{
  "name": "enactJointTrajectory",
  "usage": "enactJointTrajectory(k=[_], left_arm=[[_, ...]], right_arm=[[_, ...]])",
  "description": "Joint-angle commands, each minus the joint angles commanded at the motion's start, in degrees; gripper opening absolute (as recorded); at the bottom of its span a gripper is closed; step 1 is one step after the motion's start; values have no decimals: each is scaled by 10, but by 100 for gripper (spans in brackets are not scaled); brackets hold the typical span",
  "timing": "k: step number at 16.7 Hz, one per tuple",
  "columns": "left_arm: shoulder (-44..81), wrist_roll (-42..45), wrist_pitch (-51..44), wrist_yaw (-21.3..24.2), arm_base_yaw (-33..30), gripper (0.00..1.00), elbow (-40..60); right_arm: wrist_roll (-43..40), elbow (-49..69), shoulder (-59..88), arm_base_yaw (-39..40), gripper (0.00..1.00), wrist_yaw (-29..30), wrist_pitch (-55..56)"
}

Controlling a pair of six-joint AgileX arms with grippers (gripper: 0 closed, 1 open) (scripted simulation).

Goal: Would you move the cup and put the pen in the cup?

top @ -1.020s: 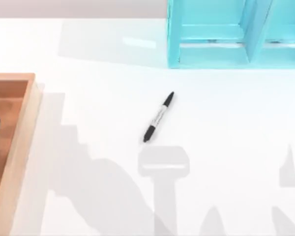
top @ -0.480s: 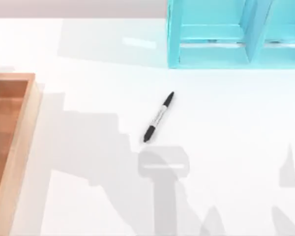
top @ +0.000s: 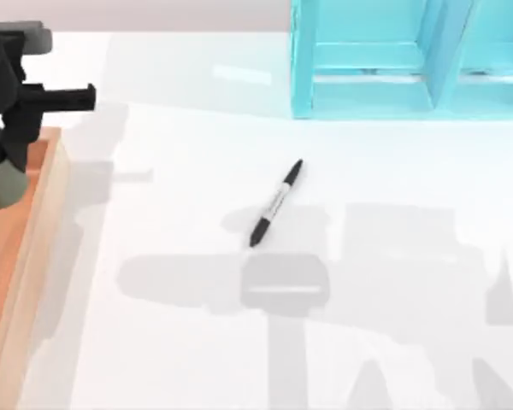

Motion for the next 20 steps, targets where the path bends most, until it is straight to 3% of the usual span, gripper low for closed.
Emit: enactJointTrajectory(k=[3,10,20], left_arm=[[-10,-20,-51,2,-49,0,21],[2,-27,-47,3,-59,0,28],[223,-102,58,0,-136,0,152]], right_arm=[[0,0,0,0,100,0,0],[0,0,0,0,100,0,0],[0,0,0,0,100,0,0]])
